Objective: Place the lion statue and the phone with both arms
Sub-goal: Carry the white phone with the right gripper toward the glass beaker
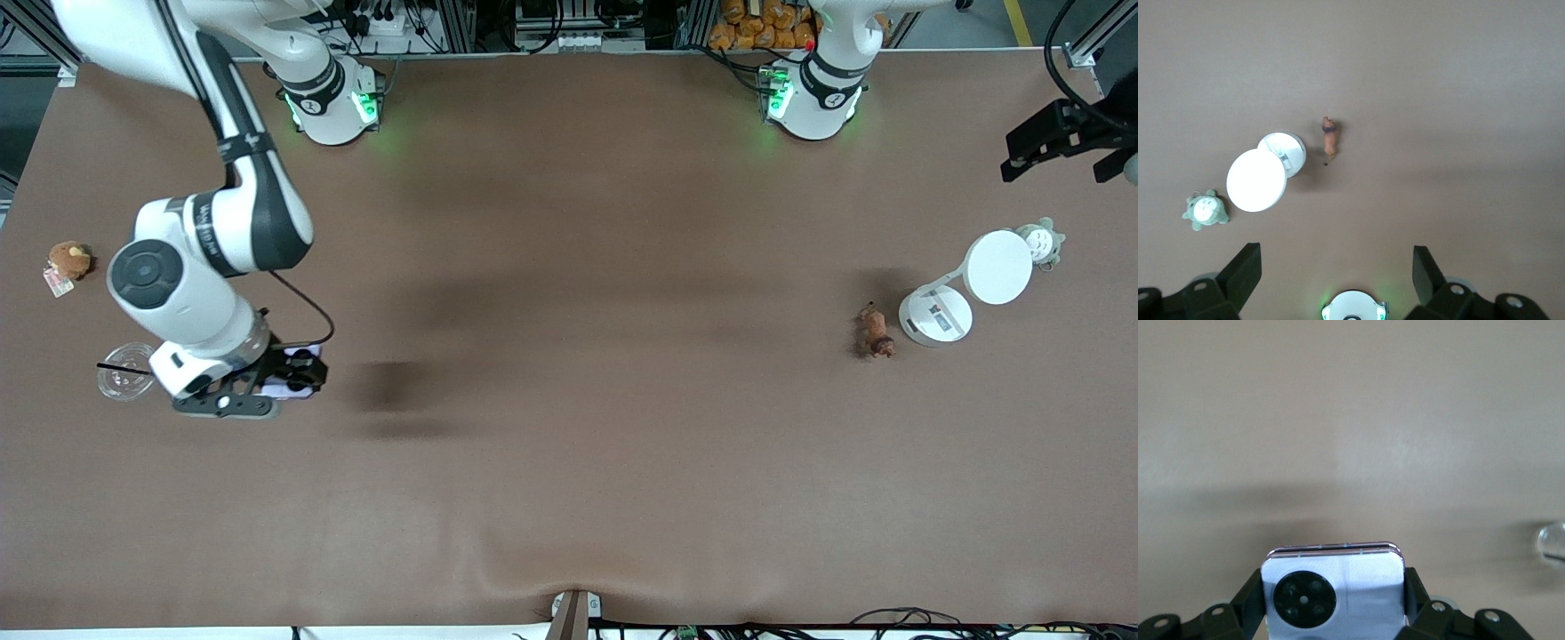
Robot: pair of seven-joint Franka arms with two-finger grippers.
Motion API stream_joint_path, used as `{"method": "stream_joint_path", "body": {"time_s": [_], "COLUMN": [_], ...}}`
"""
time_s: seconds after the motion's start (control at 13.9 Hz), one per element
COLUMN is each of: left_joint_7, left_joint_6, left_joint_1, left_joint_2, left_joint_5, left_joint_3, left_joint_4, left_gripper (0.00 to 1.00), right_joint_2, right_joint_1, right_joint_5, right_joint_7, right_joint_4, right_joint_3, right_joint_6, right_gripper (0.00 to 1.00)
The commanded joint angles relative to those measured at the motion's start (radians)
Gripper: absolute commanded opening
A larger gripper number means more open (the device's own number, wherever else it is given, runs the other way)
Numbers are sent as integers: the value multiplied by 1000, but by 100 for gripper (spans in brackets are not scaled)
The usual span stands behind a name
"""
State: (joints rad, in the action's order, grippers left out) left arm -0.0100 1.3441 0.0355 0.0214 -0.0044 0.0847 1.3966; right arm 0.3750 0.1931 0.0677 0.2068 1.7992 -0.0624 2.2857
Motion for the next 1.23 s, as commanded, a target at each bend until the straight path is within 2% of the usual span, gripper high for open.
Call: {"method": "stream_joint_path", "body": {"time_s": [0.0,0.14,0.29,0.94,1.15], "left_joint_7": [42,48,77,62,77], "left_joint_6": [15,36,46,64,72], "left_joint_1": [-8,-8,-8,0,0], "left_joint_2": [25,12,3,0,0], "left_joint_5": [-49,-43,-40,-14,20], "left_joint_3": [-42,-46,-49,-43,-33], "left_joint_4": [42,44,50,65,68], "left_gripper": [100,100,100,100,100], "right_joint_2": [83,137,157,222,281], "right_joint_1": [-72,-135,-161,-182,-201], "right_joint_5": [1,0,-3,-2,-2], "right_joint_7": [-102,-220,-274,-273,-277], "right_joint_4": [-29,-35,-32,-43,-96], "right_joint_3": [19,24,24,26,26], "right_joint_6": [96,173,190,216,232], "right_gripper": [12,12,12,12,12]}}
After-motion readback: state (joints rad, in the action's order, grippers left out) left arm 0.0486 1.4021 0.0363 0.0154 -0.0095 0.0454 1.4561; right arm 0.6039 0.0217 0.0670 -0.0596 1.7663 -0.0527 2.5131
